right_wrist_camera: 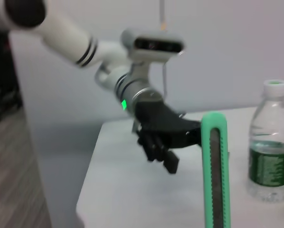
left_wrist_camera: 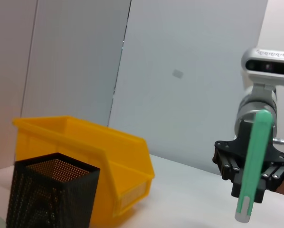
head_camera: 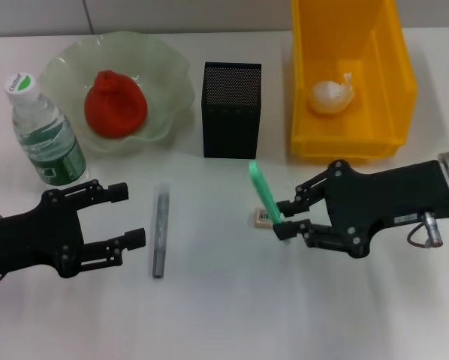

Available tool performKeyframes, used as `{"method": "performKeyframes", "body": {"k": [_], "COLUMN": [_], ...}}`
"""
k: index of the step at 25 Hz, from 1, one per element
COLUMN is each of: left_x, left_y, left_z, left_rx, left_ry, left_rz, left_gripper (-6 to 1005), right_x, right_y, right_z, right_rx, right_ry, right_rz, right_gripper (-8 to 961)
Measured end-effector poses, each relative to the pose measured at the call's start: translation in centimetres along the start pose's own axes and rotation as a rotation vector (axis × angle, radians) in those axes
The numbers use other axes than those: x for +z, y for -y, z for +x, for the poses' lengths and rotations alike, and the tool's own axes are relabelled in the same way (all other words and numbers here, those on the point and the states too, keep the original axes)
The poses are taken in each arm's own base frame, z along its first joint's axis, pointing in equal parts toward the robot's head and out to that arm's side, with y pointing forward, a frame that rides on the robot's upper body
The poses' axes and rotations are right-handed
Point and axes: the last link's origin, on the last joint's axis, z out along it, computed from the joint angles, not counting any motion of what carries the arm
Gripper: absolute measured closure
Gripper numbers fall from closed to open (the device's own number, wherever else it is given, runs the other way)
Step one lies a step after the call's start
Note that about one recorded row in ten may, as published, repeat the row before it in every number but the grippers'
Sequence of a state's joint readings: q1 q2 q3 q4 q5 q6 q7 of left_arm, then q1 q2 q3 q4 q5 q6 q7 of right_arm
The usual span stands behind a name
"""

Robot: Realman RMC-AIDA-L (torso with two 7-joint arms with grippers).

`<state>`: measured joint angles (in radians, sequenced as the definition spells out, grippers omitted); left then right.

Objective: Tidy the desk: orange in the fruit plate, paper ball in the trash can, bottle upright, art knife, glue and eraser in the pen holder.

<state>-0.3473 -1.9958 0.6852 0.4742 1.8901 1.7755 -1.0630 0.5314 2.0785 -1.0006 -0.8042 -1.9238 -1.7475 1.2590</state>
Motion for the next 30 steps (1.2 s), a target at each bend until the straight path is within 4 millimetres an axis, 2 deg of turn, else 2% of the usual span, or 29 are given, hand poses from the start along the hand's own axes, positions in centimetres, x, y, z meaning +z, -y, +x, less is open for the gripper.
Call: {"method": "performKeyframes", "body": {"k": [2,5,11,14,17,25,30], "left_x": [0.0,0.1,0.2,0.4,0.4,1.0,1.6], "left_y": [0.1,0.2,0.1,0.2,0.2,0.7,1.0], "left_z": [0.1,0.1,0.1,0.1,0.1,-0.7,-0.9], "left_rx": [0.002,0.003,0.013,0.015,0.016,0.005,0.004], "left_ry": [-0.001,0.000,0.000,0.001,0.002,0.028,0.032], "left_rz": [0.004,0.004,-0.002,0.000,0.002,0.054,0.080], "left_gripper": [200,201,201,201,201,200,200], "right_x": [-0.1,0.0,0.2,0.3,0.2,-0.9,-2.1], "right_y": [-0.1,0.1,1.1,1.6,2.4,3.4,4.2], "right_z": [0.8,1.1,0.8,1.0,1.0,0.0,-1.2], "right_rx": [0.087,0.130,0.055,-0.010,-0.174,-0.829,-1.178], "right_ry": [0.075,0.143,0.235,0.227,0.237,0.170,0.084], "right_rz": [0.041,0.083,0.195,0.247,0.342,0.572,0.711], "right_gripper": [773,773,773,773,773,773,772]}}
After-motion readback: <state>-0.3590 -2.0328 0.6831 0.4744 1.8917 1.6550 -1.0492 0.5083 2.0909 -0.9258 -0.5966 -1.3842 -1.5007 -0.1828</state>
